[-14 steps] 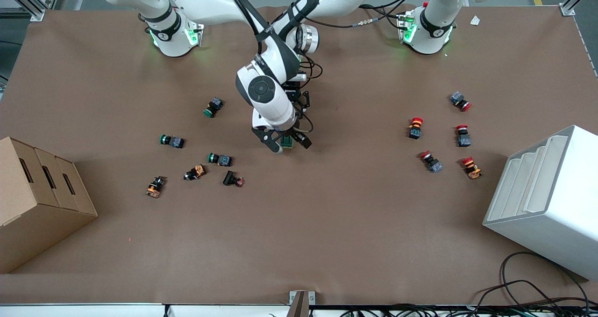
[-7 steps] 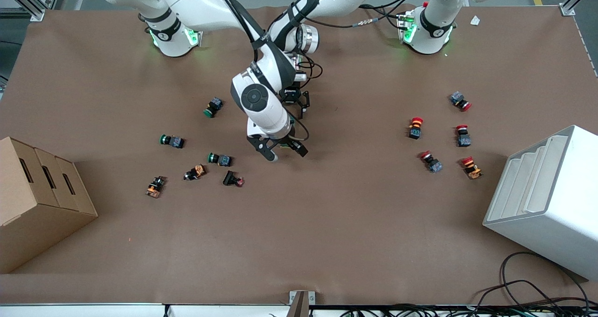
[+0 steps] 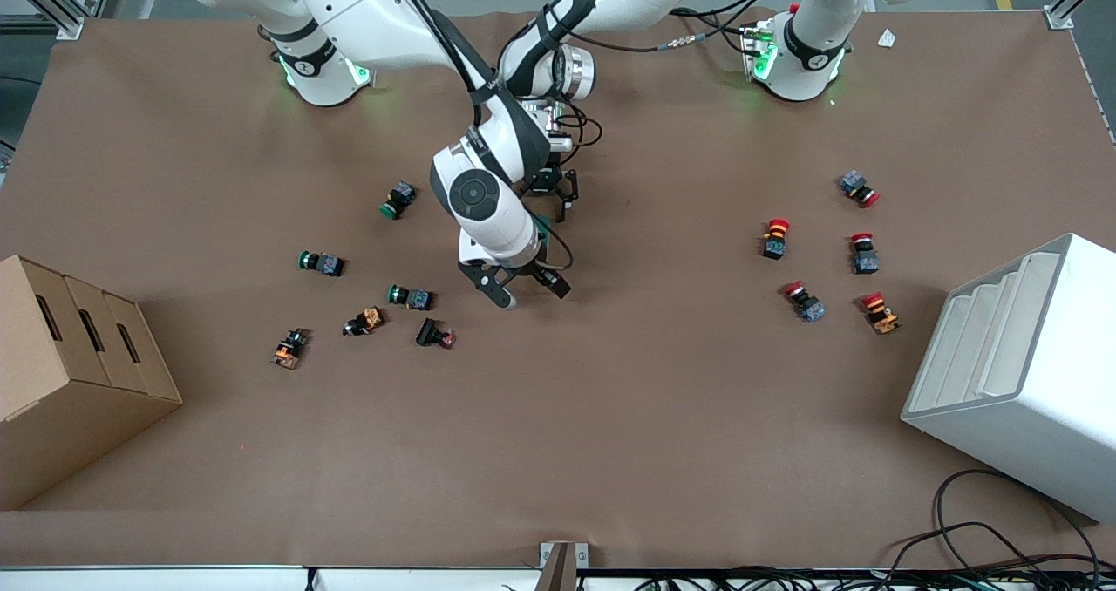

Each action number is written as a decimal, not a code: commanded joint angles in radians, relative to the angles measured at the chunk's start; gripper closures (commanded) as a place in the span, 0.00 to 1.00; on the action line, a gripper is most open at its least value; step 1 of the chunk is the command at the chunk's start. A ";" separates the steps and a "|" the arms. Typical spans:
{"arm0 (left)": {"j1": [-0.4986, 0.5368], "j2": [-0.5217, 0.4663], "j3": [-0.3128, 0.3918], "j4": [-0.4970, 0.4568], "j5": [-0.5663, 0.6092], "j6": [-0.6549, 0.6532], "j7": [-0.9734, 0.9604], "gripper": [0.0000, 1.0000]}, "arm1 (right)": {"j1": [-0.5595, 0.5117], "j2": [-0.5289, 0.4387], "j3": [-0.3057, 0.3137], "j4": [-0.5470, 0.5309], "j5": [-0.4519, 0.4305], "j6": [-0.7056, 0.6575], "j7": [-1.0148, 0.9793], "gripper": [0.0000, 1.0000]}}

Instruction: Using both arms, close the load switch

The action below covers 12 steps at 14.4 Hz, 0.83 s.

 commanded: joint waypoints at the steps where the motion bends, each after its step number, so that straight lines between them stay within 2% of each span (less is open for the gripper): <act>1: -0.004 0.026 0.004 0.017 0.023 -0.016 -0.024 0.00 | 0.003 0.044 0.004 0.037 0.012 0.011 -0.019 0.00; 7: -0.004 0.024 0.004 0.016 0.023 -0.016 -0.026 0.00 | -0.017 0.035 0.000 0.057 -0.001 -0.006 -0.028 0.00; 10: -0.003 0.019 0.003 0.016 0.022 -0.016 -0.026 0.00 | -0.066 -0.006 -0.002 0.057 -0.014 -0.115 -0.107 0.00; 12: -0.001 0.015 0.001 0.017 0.015 -0.016 -0.024 0.00 | -0.095 -0.065 -0.025 0.054 -0.028 -0.214 -0.196 0.00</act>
